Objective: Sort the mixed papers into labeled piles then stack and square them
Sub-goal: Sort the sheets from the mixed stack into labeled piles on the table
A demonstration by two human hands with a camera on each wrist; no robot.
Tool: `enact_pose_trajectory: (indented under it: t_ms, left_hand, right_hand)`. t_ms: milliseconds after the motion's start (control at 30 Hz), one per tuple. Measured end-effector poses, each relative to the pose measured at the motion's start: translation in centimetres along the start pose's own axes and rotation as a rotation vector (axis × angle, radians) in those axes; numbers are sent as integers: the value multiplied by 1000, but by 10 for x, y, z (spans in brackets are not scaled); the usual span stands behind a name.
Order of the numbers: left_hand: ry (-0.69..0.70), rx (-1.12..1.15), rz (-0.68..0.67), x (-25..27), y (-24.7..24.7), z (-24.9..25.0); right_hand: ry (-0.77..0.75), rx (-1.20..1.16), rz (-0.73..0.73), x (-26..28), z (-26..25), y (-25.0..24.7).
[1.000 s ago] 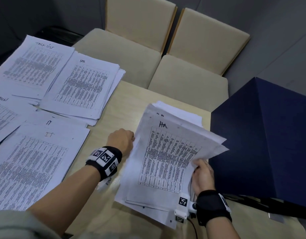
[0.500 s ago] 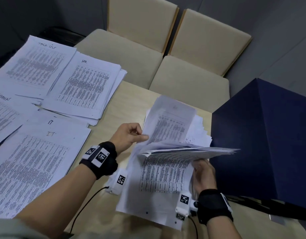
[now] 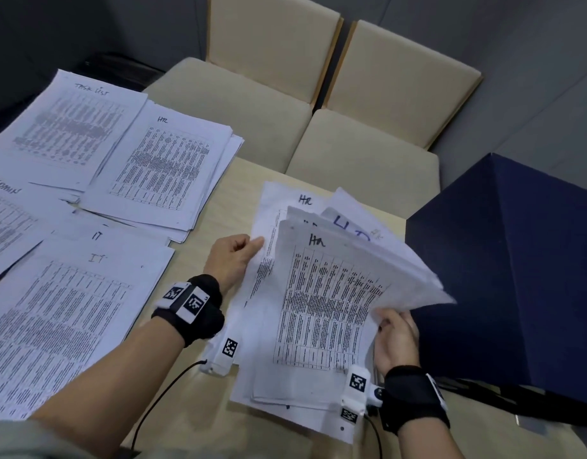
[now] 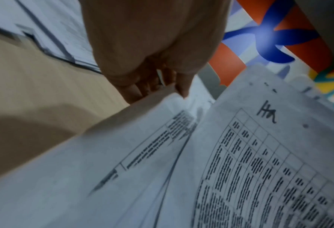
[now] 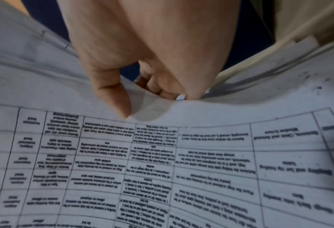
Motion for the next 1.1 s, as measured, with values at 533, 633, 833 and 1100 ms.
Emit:
enact_pose_trajectory:
  t_ms: [533, 633, 833, 1100]
  left_hand:
    - [-180, 218, -294, 12, 18, -2]
    - [-183, 196, -322, 14, 16, -1]
    - [-153, -28, -439, 26, 43, 26]
    - [277, 118, -162, 30, 44, 140]
  right_hand:
    - [77, 161, -214, 0, 11, 11]
    - [88, 161, -90, -4, 17, 6]
    - [46, 143, -119, 1, -17, 30]
    - [-373, 419, -177, 30, -124, 93]
Point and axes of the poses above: each hand's wrist, its own x-axis away from the middle knuckle, its own y-axis out of the palm, z = x × y, the point moved 5 cm from there along -x, towards the middle knuckle, and after that the axes turned 10 degrees about -z, right-handed, at the moved point
